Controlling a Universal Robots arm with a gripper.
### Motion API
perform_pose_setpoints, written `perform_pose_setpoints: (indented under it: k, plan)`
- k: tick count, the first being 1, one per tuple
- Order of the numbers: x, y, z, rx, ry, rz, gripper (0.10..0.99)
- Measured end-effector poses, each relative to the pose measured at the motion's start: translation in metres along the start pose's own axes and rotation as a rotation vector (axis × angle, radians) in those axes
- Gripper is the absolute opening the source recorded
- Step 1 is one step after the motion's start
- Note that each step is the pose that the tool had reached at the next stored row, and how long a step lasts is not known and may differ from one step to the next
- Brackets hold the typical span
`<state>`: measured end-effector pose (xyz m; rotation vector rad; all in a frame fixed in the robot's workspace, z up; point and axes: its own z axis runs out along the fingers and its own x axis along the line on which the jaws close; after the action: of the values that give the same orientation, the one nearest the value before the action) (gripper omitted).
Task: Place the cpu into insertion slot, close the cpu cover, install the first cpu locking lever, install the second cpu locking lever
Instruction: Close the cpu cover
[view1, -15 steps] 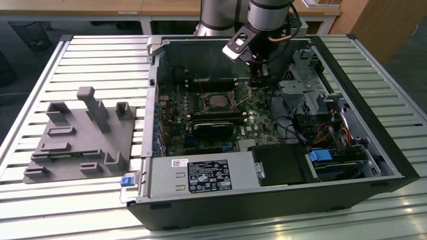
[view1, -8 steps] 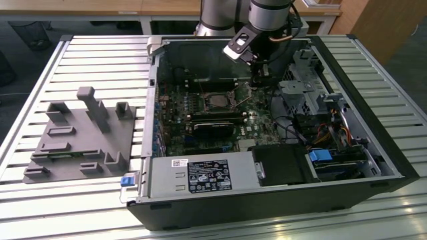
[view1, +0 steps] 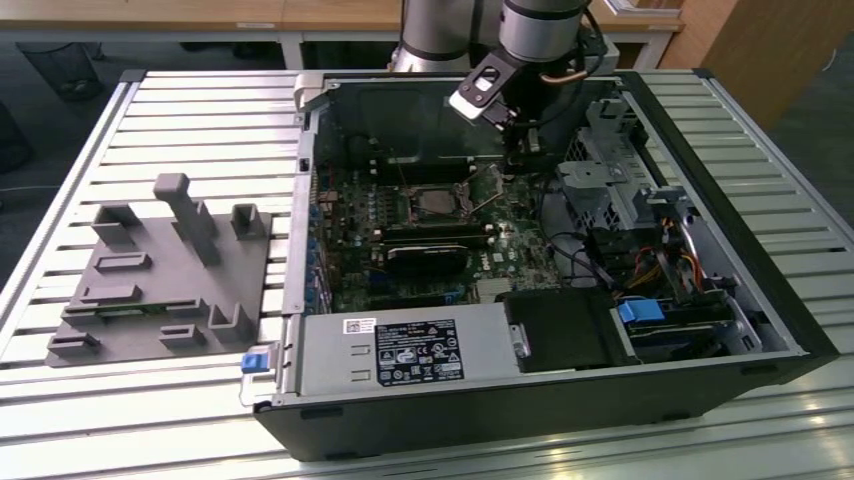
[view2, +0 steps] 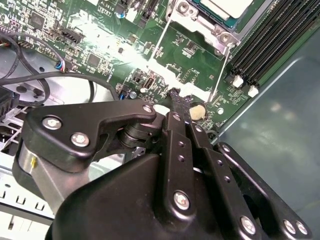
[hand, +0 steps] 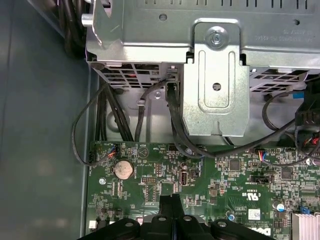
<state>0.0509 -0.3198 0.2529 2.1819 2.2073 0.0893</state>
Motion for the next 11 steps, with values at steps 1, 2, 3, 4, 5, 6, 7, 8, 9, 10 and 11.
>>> perform_pose_setpoints:
  k: [1, 2, 3, 4, 5, 6, 7, 8, 9, 10, 11]
  plan:
    - [0.0, 0.0005, 0.0001, 0.0, -0.0001, 0.0, 0.106]
    - [0.0001, 0.0009, 0.0002, 0.0, 0.0, 0.0, 0.106]
    - [0.0002, 0.0015, 0.0004, 0.0, 0.0, 0.0, 0.106]
    - [0.0004, 0.002, 0.0005, 0.0, 0.0, 0.0, 0.106]
    - [0.0005, 0.0026, 0.0008, 0.0, 0.0001, 0.0, 0.106]
    - [0.0007, 0.0032, 0.0011, 0.0, 0.0001, 0.0, 0.106]
    - [0.0009, 0.0038, 0.0014, 0.0, 0.0001, 0.0, 0.106]
    - [0.001, 0.0046, 0.0019, 0.001, 0.0002, 0.0, 0.106]
    - [0.0012, 0.0054, 0.0023, 0.001, 0.0001, 0.0, 0.106]
    - [0.0014, 0.0061, 0.0028, 0.001, 0.0001, 0.0, 0.106]
    - [0.0017, 0.0066, 0.0034, 0.002, 0.0, 0.0, 0.106]
